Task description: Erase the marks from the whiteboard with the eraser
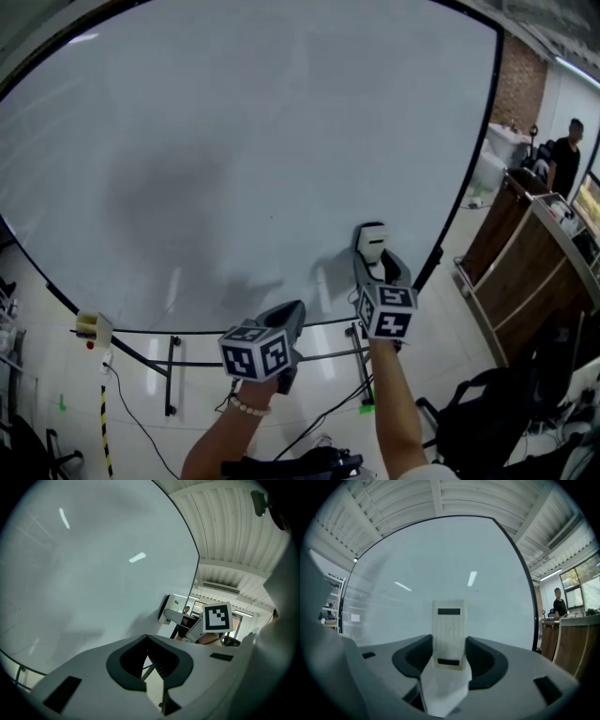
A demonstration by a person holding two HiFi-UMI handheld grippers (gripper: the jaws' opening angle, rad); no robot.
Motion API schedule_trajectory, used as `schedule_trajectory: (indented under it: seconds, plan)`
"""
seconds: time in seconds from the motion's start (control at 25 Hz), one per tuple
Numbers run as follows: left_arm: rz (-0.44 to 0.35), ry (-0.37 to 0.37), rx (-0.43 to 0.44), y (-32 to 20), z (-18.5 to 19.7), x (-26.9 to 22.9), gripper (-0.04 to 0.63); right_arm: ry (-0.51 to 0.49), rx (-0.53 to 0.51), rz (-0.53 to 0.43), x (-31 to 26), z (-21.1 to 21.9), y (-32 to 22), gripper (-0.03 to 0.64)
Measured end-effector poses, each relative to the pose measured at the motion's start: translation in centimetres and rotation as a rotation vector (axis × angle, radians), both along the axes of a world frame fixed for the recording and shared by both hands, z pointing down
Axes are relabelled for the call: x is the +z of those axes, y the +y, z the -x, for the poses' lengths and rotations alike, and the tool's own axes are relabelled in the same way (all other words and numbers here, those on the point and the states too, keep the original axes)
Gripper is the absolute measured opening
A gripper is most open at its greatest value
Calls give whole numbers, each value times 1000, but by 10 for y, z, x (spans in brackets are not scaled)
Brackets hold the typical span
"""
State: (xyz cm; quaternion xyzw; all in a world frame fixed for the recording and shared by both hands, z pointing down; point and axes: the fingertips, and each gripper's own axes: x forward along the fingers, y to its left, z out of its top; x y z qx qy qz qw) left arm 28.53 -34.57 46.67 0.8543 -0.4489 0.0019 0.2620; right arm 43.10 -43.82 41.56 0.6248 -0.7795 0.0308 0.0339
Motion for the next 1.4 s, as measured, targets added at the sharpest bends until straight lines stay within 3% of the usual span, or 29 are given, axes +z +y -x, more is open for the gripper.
schedule_trajectory:
  seconds: [0.28,0.52,1.2,1.4]
  plan:
    - [2,42,-84,19,81,0,-13,3,-59,8,6,89,14,244]
    - [16,34,-129,42,146,-4,-12,15,-107,3,-1,177,28,244]
    - [4,50,-225,87,385,-24,-12,51,-88,10,9,402,65,244]
    - [13,49,-223,103,439,-24,-13,37,-88,23,11,465,75,244]
